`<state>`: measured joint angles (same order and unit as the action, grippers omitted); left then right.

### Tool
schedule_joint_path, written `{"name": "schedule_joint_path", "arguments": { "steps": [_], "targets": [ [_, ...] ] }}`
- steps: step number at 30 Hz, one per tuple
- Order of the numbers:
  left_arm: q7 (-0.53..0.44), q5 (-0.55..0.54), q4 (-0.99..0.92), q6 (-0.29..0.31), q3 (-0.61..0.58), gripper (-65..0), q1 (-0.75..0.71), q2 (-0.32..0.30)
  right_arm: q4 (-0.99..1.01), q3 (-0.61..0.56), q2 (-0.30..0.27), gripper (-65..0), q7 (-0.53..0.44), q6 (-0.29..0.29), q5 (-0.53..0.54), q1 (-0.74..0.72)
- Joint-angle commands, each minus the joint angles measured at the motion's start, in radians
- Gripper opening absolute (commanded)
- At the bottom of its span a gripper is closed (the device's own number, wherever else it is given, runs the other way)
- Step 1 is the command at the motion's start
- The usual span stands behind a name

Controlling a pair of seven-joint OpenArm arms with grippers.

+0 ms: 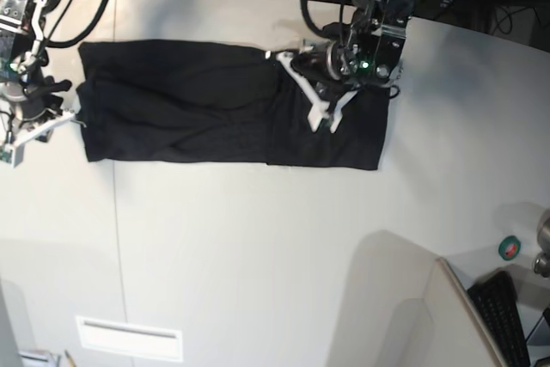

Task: Layout the t-shirt on the table in an organized manner, then fold the t-shirt properly
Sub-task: 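Release the strip with the left gripper and move it to the strip end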

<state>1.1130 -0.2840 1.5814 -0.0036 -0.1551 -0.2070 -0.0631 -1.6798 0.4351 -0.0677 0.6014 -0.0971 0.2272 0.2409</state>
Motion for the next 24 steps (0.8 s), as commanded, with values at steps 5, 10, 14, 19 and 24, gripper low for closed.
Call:
{"name": "schedule_joint_path", "arguments": {
  "steps": [5, 10, 14, 19, 24],
  "targets": [
    [-0.084, 0.001, 0.231, -0.002, 0.154, -65.0, -0.085, -0.057, 0.033, 0.083, -0.013, -44.7, 0.035, -0.076, 0.271, -0.010],
    [-0.181, 0.001, 0.231, 0.047, 0.360, -65.0, -0.121, -0.136, 0.232, 0.163, -0.103, -22.7, 0.085, -0.306, 0.430, -0.056],
    [-0.296, 0.001, 0.081, 0.189, 0.536, -65.0, -0.114, -0.168, 0.384, 0.193, -0.159, -23.9, 0.136, -0.390, 0.430, -0.091],
    [-0.426, 0.009, -0.075, 0.274, 0.616, -65.0, -0.076, -0.168, 0.450, 0.186, -0.163, -23.9, 0.157, -0.479, 0.429, -0.093],
    [-0.460, 0.009, -0.152, 0.274, 0.596, -65.0, -0.015, -0.159, 0.533, 0.183, -0.149, -23.9, 0.160, -0.485, 0.429, -0.097]
  ]
}}
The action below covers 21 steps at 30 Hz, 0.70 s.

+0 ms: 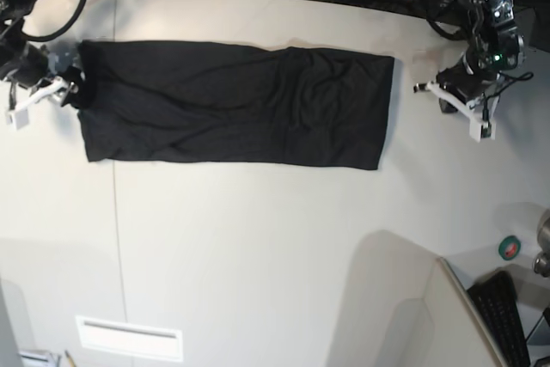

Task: Layout the t-shirt on the table in an organized manner, then fold the t-shirt properly
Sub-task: 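Release the strip with the left gripper and move it to the strip end, then grasp both strip ends and fold them toward each other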

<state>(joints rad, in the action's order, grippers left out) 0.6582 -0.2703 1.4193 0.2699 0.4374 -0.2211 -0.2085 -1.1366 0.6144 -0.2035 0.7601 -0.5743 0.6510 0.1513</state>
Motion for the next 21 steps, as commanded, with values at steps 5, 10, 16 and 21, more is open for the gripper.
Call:
{"name": "schedule_joint_path", "arguments": {
  "steps": [5, 10, 16, 21],
  "targets": [
    [-0.031, -0.005, -0.076, -0.001, -0.119, -65.0, 0.058, -0.013, -0.006, -0.017, 0.009, -24.2, 0.003, -0.100, 0.005, -0.009],
    [-0.111, -0.005, -0.140, -0.002, -0.222, -65.0, 0.082, -0.013, -0.006, -0.146, 0.006, -24.5, -0.003, -0.111, 0.005, -0.011],
    [-0.113, -0.005, -0.199, -0.002, -0.251, -65.0, 0.131, -0.004, 0.054, -0.159, 0.005, -24.6, -0.006, -0.111, 0.005, -0.063],
    [-0.114, -0.005, -0.206, -0.002, -0.300, -65.0, 0.173, 0.001, 0.160, -0.159, 0.000, -34.7, -0.006, -0.111, 0.005, -0.120]
  ]
}}
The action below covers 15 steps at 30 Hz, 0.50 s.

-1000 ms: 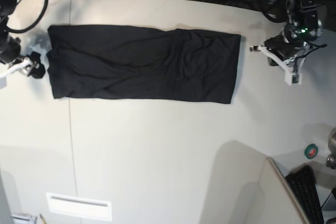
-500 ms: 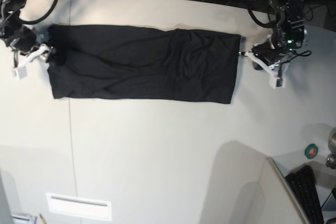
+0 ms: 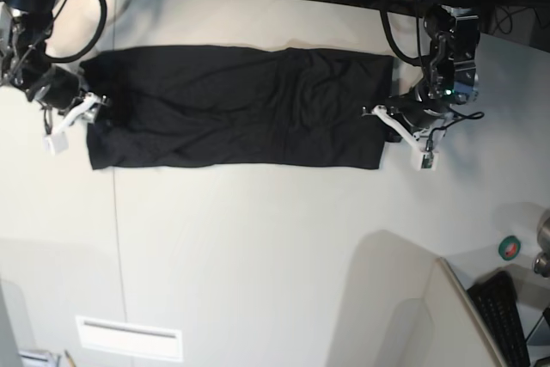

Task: Layout the t-shirt on the table in an organized manner, then fold the t-shirt properly
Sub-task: 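Grasp both strip ends and fold them toward each other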

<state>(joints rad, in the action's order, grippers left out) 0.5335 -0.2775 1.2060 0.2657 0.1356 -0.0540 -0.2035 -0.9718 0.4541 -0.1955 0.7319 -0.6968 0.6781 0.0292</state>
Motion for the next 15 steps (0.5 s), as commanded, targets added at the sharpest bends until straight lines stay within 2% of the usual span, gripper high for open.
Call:
{"name": "schedule_joint_path", "arguments": {
  "steps": [1, 4, 5, 9, 10, 15],
  "targets": [
    [0.010, 0.002, 0.005, 0.002, -0.014, -65.0, 0.018, -0.004, 0.007, 0.001, -0.008, -41.4, 0.022, 0.012, -0.022, -0.005],
    [0.010, 0.002, -0.019, 0.002, -0.060, -65.0, 0.044, -0.004, 0.007, -0.004, -0.008, -62.1, 0.022, 0.012, -0.024, -0.010],
    [0.010, 0.002, -0.035, 0.002, -0.073, -65.0, 0.053, -0.004, -0.002, -0.004, -0.008, -65.0, 0.022, 0.012, -0.024, -0.010],
    [0.010, 0.002, -0.056, 0.002, -0.127, -65.0, 0.061, -0.003, -0.085, -0.005, -0.008, -65.0, 0.024, 0.024, -0.025, 0.015],
    [0.010, -0.002, -0.055, 0.002, -0.138, -65.0, 0.058, -0.001, -0.118, -0.007, -0.008, -65.0, 0.028, 0.044, -0.025, 0.022],
    [0.010, -0.004, -0.055, 0.002, -0.143, -65.0, 0.055, 0.028, -0.350, -0.041, -0.008, -65.0, 0.030, 0.225, -0.025, 0.091]
  ]
}}
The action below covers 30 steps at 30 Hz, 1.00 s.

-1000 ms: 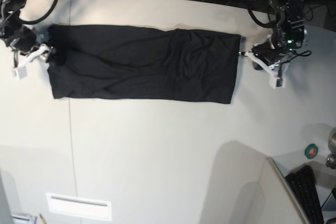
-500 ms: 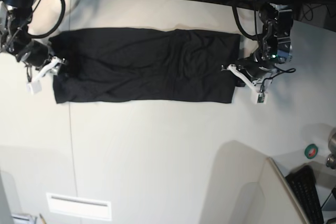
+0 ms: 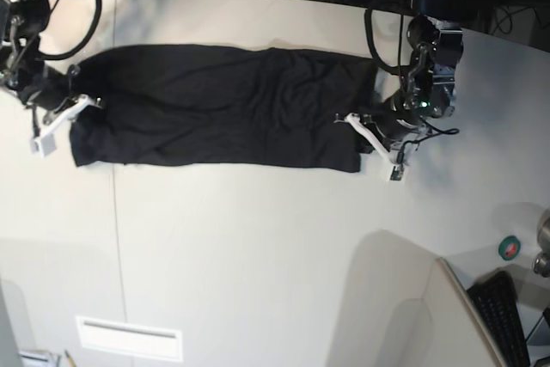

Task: Layout the t-shirt on the table in an organized manner, then fold the t-shirt properly
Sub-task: 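Grasp both strip ends and fold them toward each other, then lift the strip ends with both grippers and pull them toward the robot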

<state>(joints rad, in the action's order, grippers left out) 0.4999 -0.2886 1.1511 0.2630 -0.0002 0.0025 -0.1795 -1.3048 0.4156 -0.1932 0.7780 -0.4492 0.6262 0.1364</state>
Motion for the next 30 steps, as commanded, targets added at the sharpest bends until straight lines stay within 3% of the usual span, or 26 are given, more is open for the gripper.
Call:
{"name": "schedule_joint_path", "arguments": {
  "steps": [1, 10, 15, 24, 26, 30],
  "targets": [
    [0.044, 0.007, 0.000, 0.005, -0.011, -65.0, -0.002, 0.008, -0.065, -0.031, -0.010, -65.0, -0.016, 0.003, 0.027, -0.004],
    [0.046, 0.015, 0.000, 0.005, -0.022, -65.0, 0.004, 0.117, -0.364, -0.237, -0.025, -65.0, -0.016, 0.258, 0.025, 0.082],
    [0.046, 0.009, 0.000, 0.005, -0.122, -65.0, 0.000, 0.120, -0.488, -0.358, -0.018, -65.0, -0.016, 0.355, 0.027, 0.108],
    [0.046, 0.013, 0.045, 0.005, -0.126, -65.0, -0.043, 0.117, -0.568, -0.571, -0.005, -65.0, -0.016, 0.577, 0.031, 0.113],
    [0.046, 0.013, 0.102, 0.005, -0.122, -65.0, -0.085, 0.114, -0.582, -0.579, -0.002, -65.0, -0.019, 0.613, 0.031, 0.134],
    [0.046, 0.013, 0.188, 0.005, -0.120, -65.0, -0.166, 0.079, -0.588, -0.577, -0.005, -65.0, -0.022, 0.622, 0.030, 0.161]
  ]
}}
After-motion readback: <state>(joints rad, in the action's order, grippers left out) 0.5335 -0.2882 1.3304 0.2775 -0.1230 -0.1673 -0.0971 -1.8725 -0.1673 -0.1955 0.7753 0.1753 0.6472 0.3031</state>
